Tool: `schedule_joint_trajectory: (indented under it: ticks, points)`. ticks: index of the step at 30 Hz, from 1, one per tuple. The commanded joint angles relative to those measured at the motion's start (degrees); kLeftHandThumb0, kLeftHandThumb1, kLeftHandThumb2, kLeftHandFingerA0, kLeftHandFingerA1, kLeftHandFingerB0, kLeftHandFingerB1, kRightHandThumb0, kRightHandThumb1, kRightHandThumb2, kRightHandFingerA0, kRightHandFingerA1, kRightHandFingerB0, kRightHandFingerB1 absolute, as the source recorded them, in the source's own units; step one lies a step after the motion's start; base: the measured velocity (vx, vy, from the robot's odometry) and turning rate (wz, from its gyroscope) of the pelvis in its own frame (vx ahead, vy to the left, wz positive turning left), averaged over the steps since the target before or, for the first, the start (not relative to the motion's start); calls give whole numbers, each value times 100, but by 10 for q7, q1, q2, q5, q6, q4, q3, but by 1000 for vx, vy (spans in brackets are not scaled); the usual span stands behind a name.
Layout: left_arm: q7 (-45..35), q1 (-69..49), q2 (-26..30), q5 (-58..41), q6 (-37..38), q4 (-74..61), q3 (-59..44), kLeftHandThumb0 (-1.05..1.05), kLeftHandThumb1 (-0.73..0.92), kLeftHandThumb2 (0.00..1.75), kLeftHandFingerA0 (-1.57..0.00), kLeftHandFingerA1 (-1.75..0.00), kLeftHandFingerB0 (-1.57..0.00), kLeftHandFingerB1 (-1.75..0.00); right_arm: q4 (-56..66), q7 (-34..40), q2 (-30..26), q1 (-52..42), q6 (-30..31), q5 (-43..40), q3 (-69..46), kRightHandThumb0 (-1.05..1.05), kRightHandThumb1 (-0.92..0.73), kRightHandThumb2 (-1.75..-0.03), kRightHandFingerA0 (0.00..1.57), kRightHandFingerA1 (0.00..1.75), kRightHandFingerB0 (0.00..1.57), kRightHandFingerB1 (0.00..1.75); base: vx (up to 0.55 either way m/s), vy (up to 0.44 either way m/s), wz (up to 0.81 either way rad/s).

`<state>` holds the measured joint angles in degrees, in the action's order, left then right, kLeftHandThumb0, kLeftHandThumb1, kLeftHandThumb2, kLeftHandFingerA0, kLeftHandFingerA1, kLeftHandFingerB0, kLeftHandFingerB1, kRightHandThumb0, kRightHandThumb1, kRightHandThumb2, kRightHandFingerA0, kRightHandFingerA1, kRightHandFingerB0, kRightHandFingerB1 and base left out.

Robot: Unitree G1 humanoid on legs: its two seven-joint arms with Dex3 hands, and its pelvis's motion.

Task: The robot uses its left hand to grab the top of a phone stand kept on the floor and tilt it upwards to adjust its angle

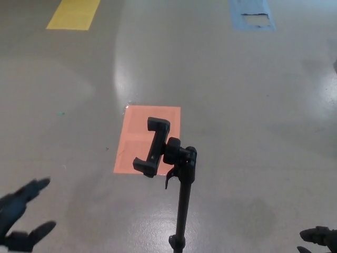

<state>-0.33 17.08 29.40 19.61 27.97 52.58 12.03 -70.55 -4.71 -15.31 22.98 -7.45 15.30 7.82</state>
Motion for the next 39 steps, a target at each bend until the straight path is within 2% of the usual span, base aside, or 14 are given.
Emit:
schedule_joint_trajectory:
  ticks: [1, 6, 7, 10, 13, 14, 15, 16, 18, 19, 23, 24, 39]
  points:
    - [46, -6, 76, 90, 91, -177, 7, -86, 64, 101, -8, -19, 0, -16, -10, -4, -9, -8, -13, -4, -5, -66, -84, -65, 25, 35, 21, 29, 0, 0, 0]
    - [22, -9, 94, 89, 78, -254, -5, -86, 65, 101, -8, -19, 0, -16, -8, -6, -11, -12, -14, -2, -2, -64, -84, -65, 25, 34, 21, 29, 0, 0, 0]
    - [17, -11, 102, 90, 79, -282, -9, -90, 67, 101, -9, -20, -6, -12, -8, -6, -10, -14, -13, 0, 0, -65, -83, -65, 25, 34, 21, 29, 0, 0, 0]
    - [12, -7, 109, 90, 78, -309, -11, -82, 62, 100, -4, -23, 0, -18, -9, -7, -9, -12, -11, 1, 2, -64, -84, -65, 23, 35, 21, 30, 0, 0, 0]
    - [14, -4, 114, 103, 68, -333, -11, -80, 62, 101, -5, -23, 0, -19, -8, -8, -10, -12, -11, 1, 3, -63, -84, -65, 24, 35, 21, 30, 0, 0, 0]
    - [11, -1, 120, 111, 61, -347, -10, -81, 80, 64, -4, -23, 0, -14, -8, -8, -10, -13, -10, 2, 4, -63, -83, -65, 24, 35, 21, 30, 0, 0, 0]
    - [7, 1, 122, 113, 57, -354, -10, -81, 80, 64, -4, -23, 0, -14, -9, -8, -10, -12, -10, 2, 5, -63, -83, -65, 24, 35, 21, 30, 0, 0, 0]
    - [3, 2, 124, 116, 53, -361, -9, -81, 63, 102, -3, -22, 0, -18, -9, -8, -10, -12, -10, 3, 5, -63, -83, -65, 24, 35, 21, 30, 0, 0, 0]
    - [-5, 6, 127, 117, 49, -374, -9, -84, 64, 101, -3, -23, 0, -15, -9, -9, -11, -12, -10, 2, 5, -62, -84, -65, 23, 34, 21, 29, 0, 0, 0]
    - [-13, 15, 133, 125, 49, -384, -5, -80, 78, 64, -7, -24, 0, -13, -9, -12, -11, -12, -11, 1, 4, -61, -83, -65, 22, 34, 21, 29, 0, 0, 0]
    - [-19, 16, 143, 143, 48, -401, -2, -80, 78, 64, -8, -24, 0, -12, -10, -12, -8, -12, -8, 1, 6, -62, -83, -65, 23, 34, 21, 29, 0, 0, 0]
    - [-19, 16, 145, 147, 52, -404, 0, -90, 66, 99, -9, -20, 0, -10, -11, -10, -5, -12, -5, 5, 10, -63, -84, -65, 23, 35, 21, 29, 0, 0, 0]
    - [-66, 9, 140, 174, 23, -475, 7, -86, 61, 94, -8, -19, 0, -12, -12, -13, -3, -25, -3, 8, 18, -63, -83, -65, 26, 35, 22, 30, 0, 0, 0]
